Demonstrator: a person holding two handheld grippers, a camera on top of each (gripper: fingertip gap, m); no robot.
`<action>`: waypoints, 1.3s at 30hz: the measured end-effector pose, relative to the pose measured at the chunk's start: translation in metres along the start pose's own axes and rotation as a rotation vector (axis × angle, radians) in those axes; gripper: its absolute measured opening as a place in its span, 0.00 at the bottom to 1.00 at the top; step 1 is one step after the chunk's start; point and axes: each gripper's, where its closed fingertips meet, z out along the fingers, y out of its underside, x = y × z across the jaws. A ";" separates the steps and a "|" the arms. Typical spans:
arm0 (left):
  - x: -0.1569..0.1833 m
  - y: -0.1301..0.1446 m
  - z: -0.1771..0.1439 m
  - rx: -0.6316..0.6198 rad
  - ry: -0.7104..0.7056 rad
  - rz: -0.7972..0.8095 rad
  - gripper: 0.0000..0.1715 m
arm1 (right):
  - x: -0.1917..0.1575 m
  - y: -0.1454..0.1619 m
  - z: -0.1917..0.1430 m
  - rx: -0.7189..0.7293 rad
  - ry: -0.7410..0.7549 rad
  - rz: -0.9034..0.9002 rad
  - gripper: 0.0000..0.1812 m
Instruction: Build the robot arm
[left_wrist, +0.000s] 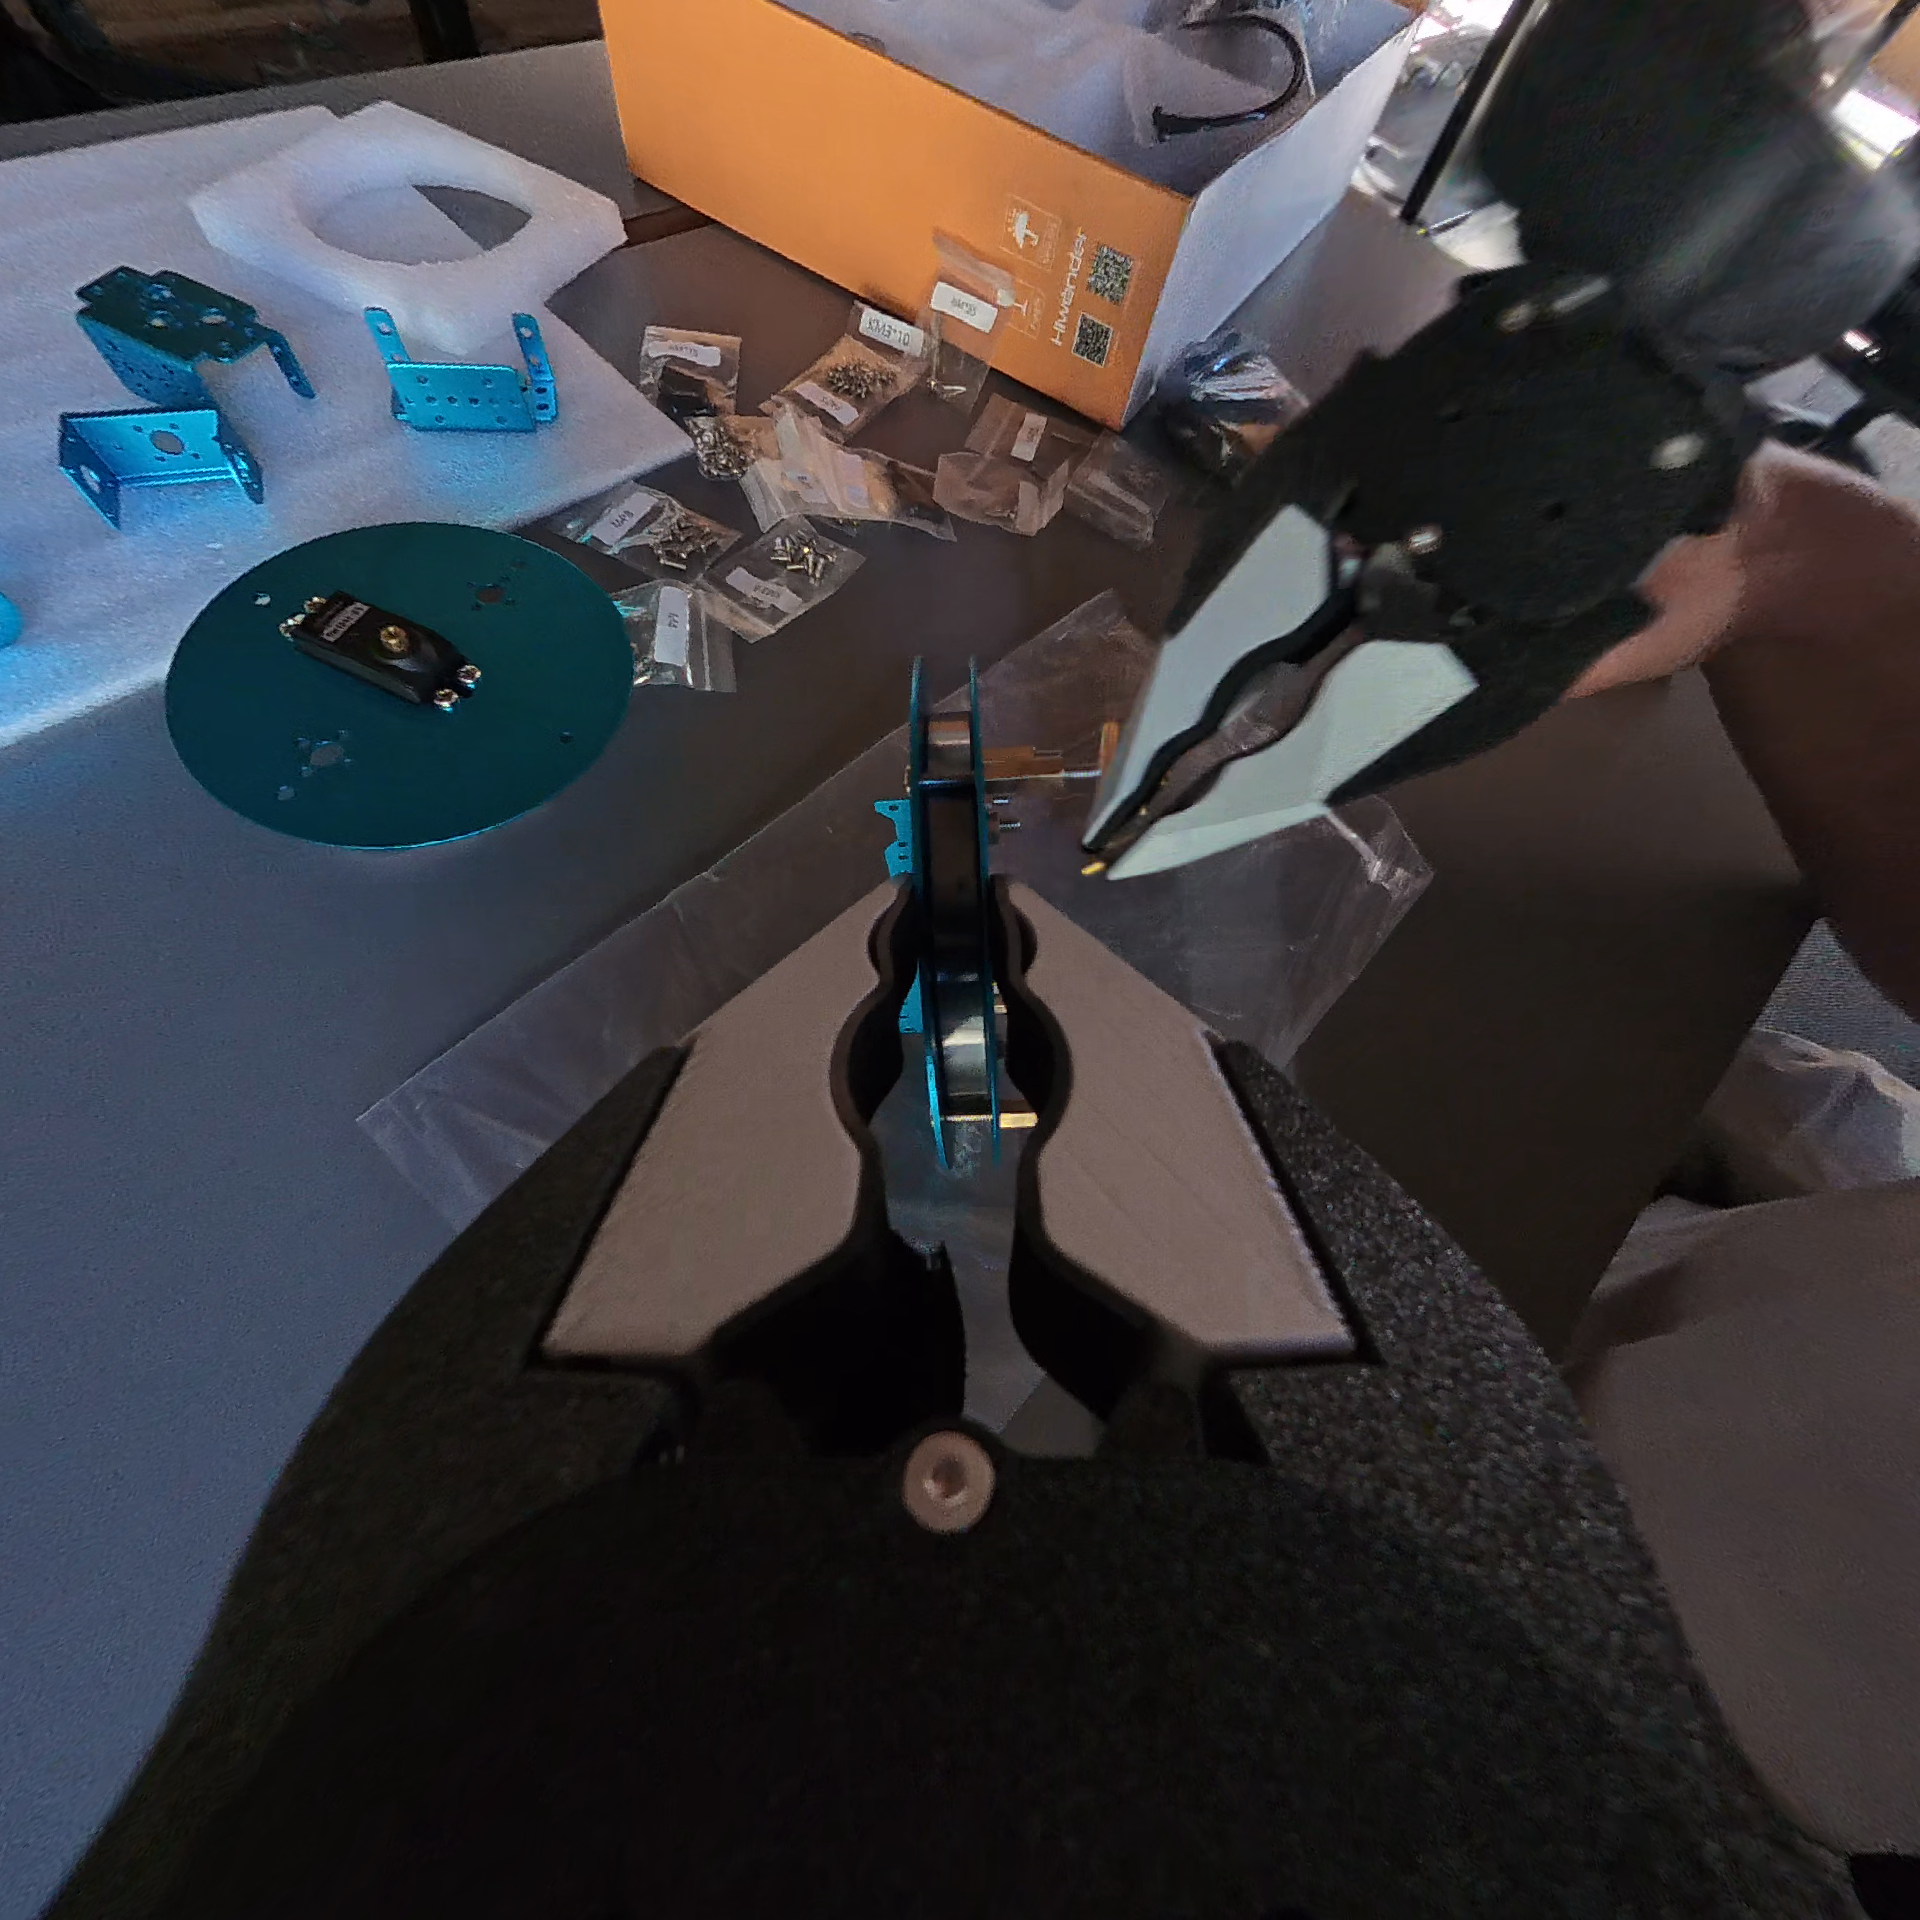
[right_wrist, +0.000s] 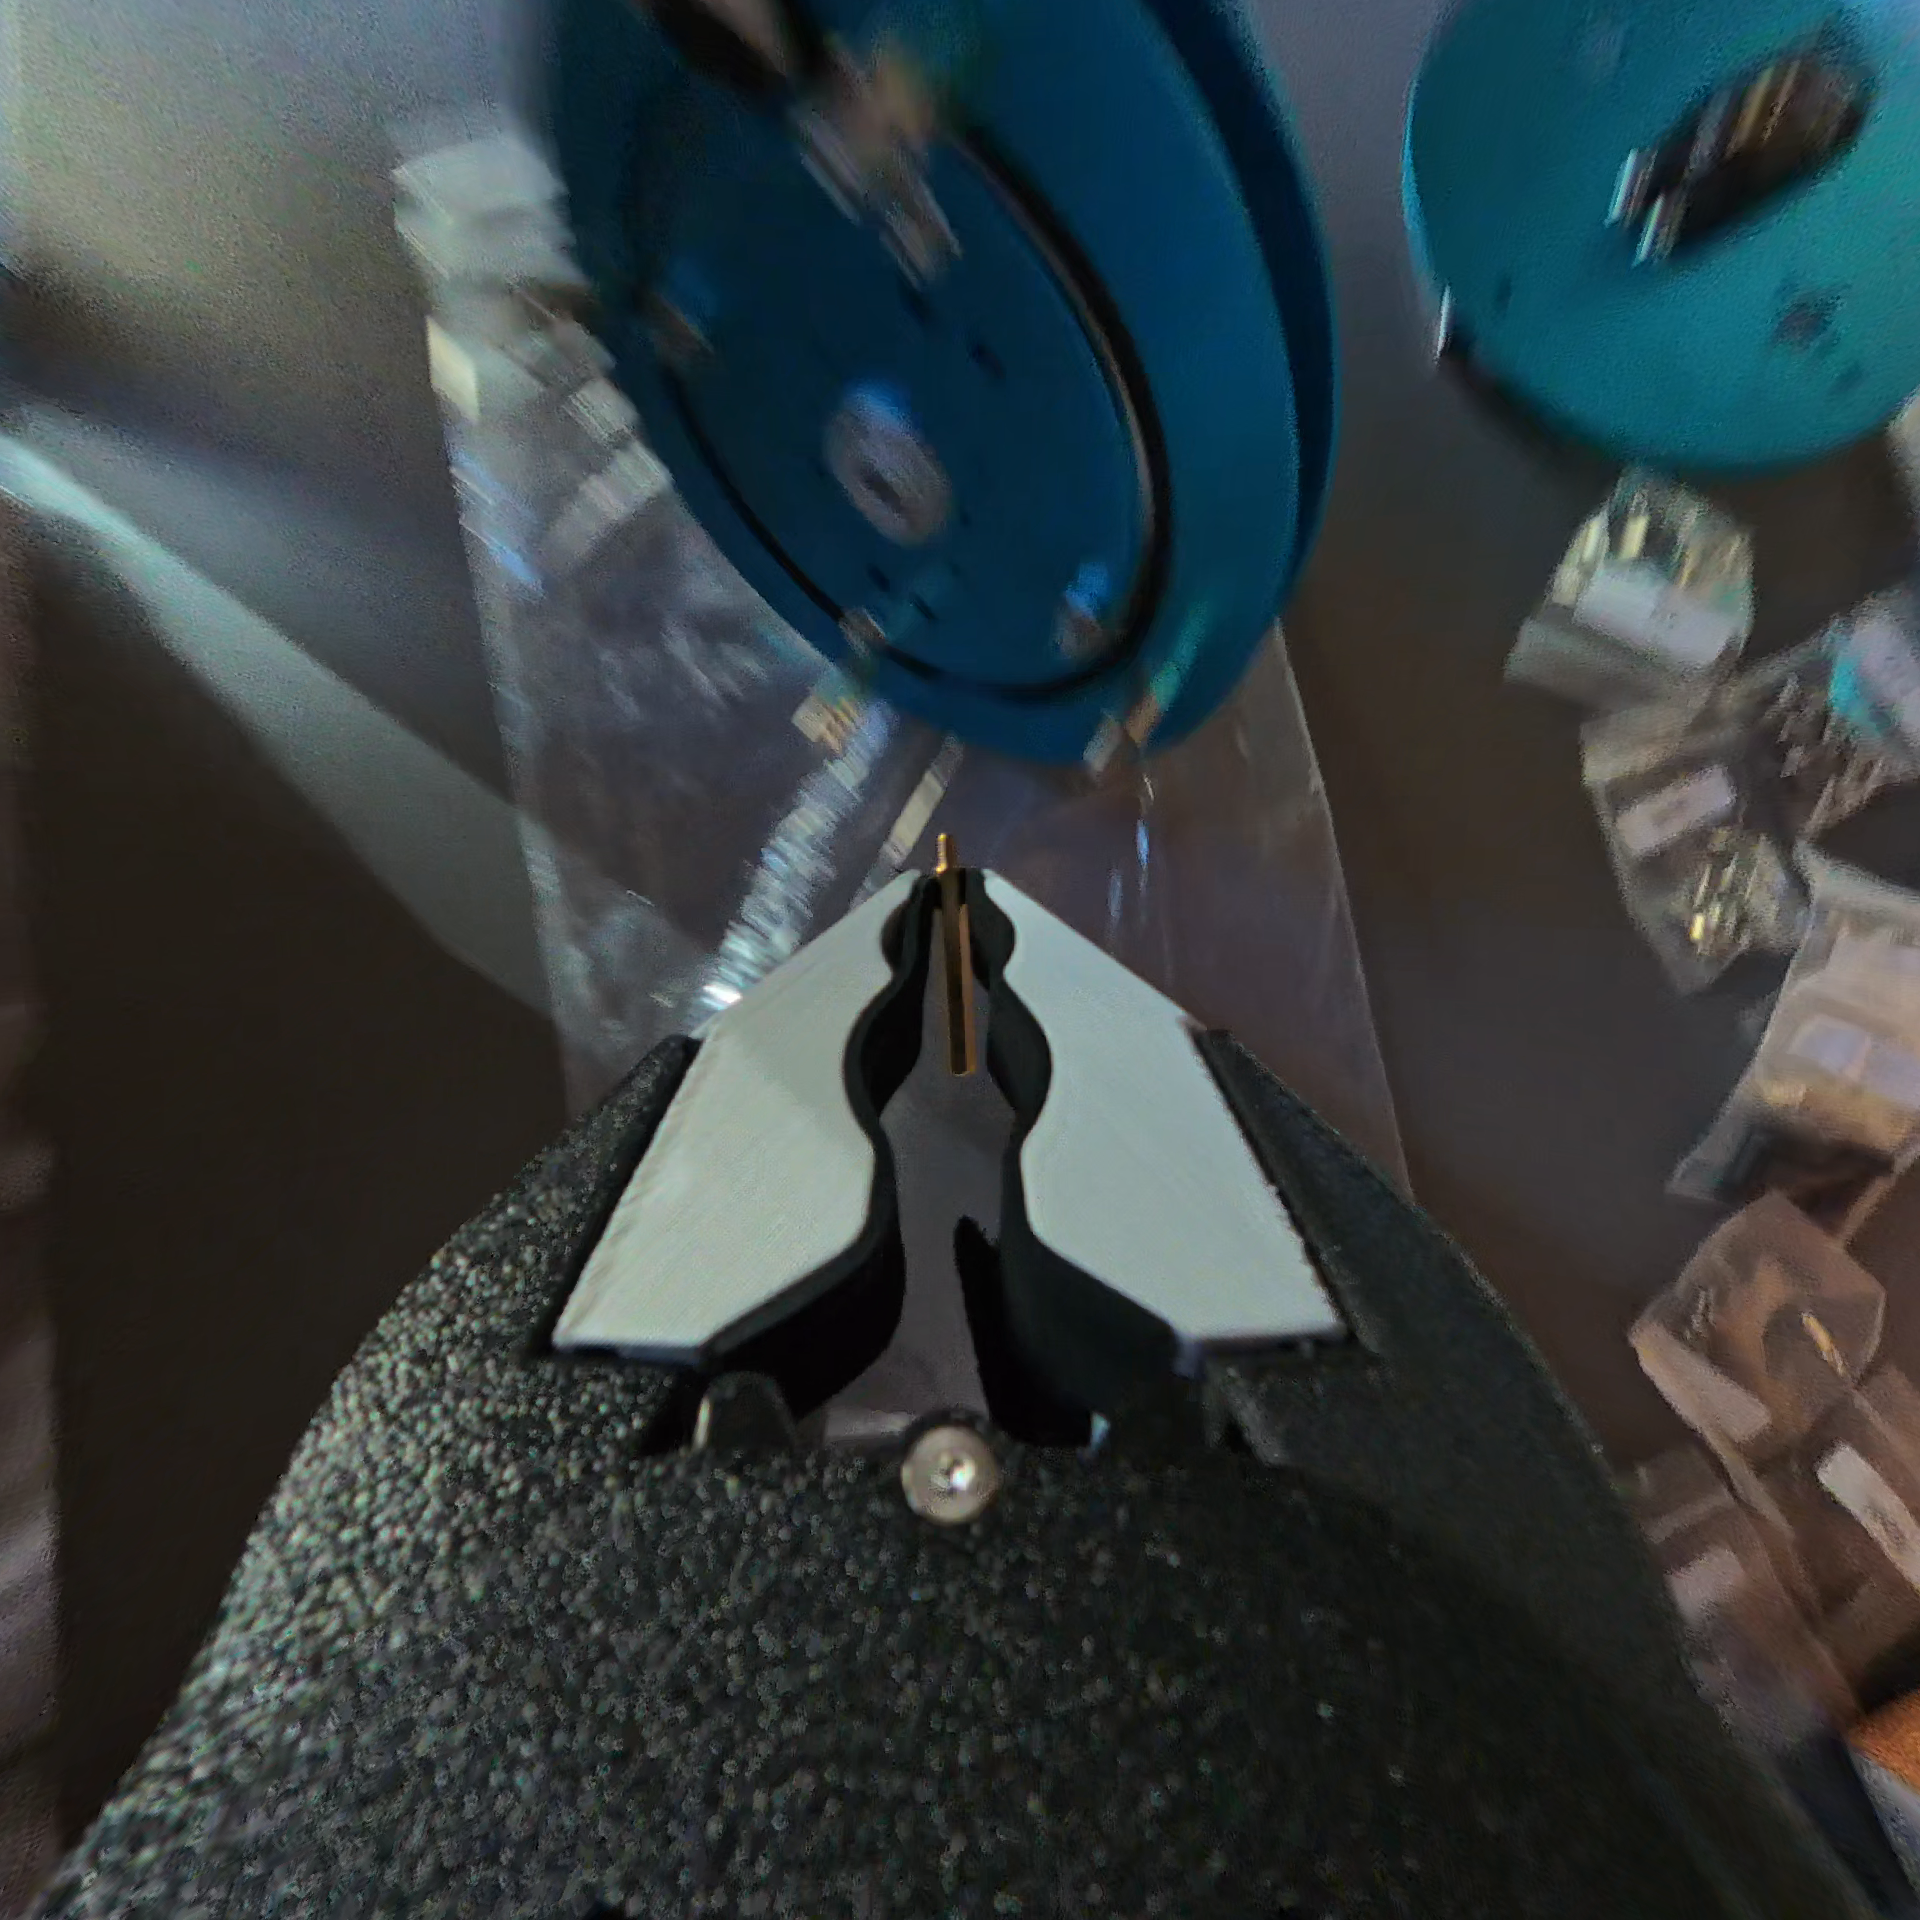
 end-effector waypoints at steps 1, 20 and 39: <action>-0.002 0.000 0.000 0.000 0.018 -0.013 0.07 | -0.008 -0.022 -0.014 0.139 -0.006 -0.020 0.02; -0.024 0.003 0.000 0.025 0.128 -0.127 0.07 | 0.011 -0.135 -0.042 0.807 0.131 0.239 0.03; -0.024 0.004 -0.001 0.040 0.130 -0.138 0.07 | 0.012 -0.133 -0.053 0.849 0.072 0.284 0.02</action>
